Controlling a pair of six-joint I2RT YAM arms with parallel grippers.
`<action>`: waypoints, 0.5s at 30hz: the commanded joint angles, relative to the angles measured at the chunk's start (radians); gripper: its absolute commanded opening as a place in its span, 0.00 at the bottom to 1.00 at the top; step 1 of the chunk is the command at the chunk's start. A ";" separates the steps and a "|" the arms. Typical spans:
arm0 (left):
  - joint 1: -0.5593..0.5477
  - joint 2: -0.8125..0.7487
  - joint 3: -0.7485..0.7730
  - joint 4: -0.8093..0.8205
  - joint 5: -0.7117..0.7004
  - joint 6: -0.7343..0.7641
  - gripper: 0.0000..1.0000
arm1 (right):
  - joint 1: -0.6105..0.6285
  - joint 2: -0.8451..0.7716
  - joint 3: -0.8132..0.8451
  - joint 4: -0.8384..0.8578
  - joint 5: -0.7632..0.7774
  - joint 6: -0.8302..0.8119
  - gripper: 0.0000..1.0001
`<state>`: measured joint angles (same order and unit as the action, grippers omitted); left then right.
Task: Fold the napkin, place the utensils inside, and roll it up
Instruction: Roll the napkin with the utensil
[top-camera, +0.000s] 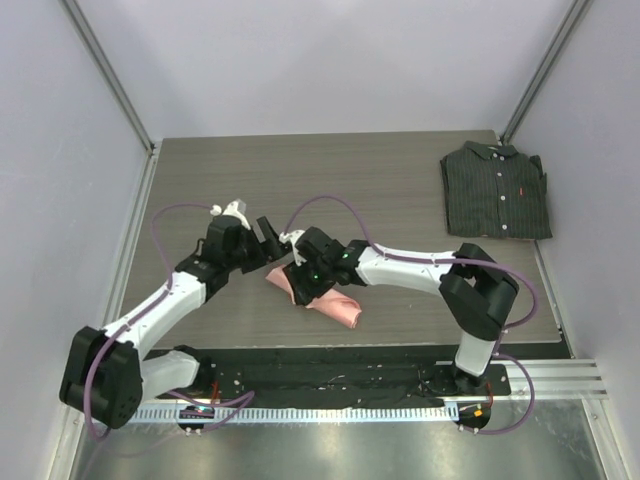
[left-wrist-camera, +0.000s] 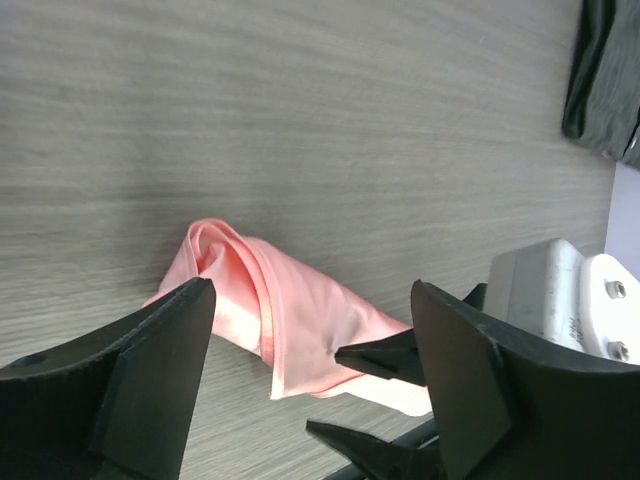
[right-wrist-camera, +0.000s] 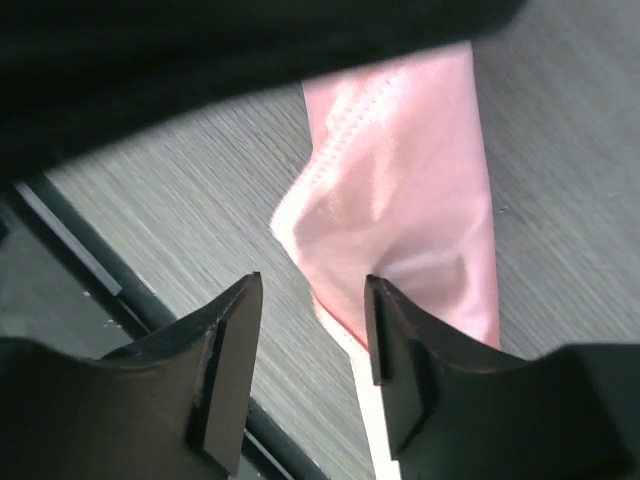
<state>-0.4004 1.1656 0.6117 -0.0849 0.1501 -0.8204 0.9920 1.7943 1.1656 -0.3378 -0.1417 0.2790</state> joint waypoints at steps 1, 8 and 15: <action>0.043 -0.078 0.105 -0.154 -0.092 0.067 0.87 | 0.002 -0.102 0.052 -0.001 -0.029 -0.023 0.60; 0.249 -0.210 0.190 -0.370 -0.086 0.147 1.00 | -0.133 -0.188 -0.026 0.042 -0.018 0.014 0.70; 0.387 -0.328 0.287 -0.548 -0.084 0.355 1.00 | -0.443 -0.419 -0.329 0.222 0.074 0.152 0.75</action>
<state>-0.0505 0.8970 0.8387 -0.5037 0.0673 -0.6132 0.6670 1.5154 0.9699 -0.2253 -0.1604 0.3447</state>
